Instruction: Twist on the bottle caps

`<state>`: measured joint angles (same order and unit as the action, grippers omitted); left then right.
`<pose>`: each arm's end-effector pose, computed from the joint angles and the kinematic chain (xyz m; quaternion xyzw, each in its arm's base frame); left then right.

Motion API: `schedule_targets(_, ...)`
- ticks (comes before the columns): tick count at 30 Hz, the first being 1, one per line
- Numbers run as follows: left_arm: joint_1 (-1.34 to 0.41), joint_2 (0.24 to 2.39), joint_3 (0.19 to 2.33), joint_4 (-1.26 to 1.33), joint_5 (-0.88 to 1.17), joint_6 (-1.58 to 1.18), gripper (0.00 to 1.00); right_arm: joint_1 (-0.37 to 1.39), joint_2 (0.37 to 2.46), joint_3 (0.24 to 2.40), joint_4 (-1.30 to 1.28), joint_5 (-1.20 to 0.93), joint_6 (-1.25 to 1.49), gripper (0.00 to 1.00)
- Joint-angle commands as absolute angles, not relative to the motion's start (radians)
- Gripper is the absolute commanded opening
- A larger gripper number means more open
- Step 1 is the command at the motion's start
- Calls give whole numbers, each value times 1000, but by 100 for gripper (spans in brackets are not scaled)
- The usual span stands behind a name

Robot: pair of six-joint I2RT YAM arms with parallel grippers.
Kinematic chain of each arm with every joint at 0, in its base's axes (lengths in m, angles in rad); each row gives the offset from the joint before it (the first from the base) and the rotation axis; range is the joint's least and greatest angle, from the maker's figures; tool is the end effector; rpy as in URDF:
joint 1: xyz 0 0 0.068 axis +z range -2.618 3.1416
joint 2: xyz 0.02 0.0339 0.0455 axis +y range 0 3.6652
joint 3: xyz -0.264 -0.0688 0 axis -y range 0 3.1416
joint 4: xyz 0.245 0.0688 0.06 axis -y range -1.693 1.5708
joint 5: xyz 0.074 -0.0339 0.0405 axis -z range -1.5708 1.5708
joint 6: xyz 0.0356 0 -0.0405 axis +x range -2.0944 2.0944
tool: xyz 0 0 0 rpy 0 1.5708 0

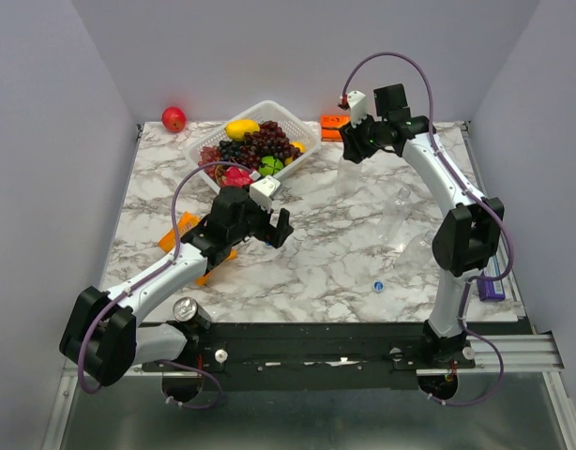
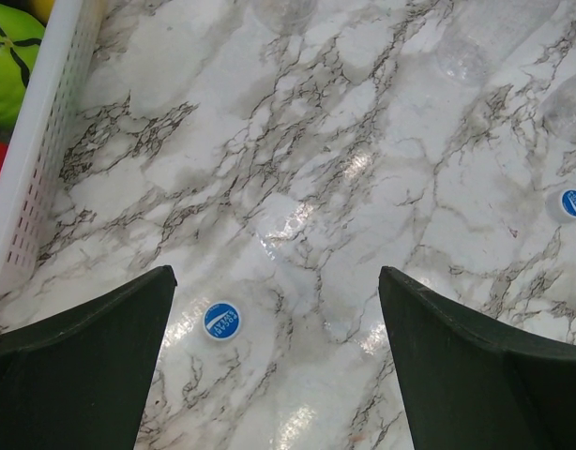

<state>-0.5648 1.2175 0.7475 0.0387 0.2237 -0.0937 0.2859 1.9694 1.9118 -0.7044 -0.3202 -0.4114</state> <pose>0.2264 -0.1528 0.2583 0.2538 0.7996 -0.2623 0.4769 0.4271 0.1372 0.3282 -0.3690 0.8315 0.1219 0.3969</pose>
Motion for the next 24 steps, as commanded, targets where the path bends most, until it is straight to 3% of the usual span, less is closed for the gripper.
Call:
schedule_targets(1,-561,1229,755,61,262,-87,99,279,1990,1907,-700,-287,-405,57)
schedule_targets(12,-561,1235,753,67,262,-83,99,279,2002,1971,-699,-261,-407,68)
schedule_targets(15,-561,1236,753,72,256,-78,99,281,1985,2014,-710,-236,-405,81)
schedule_targets(18,-561,1236,749,81,259,-75,99,279,1919,2049,-738,-233,-410,84)
schedule_targets(24,-561,1230,744,113,275,-74,99,279,1640,1884,-886,-152,-446,84)
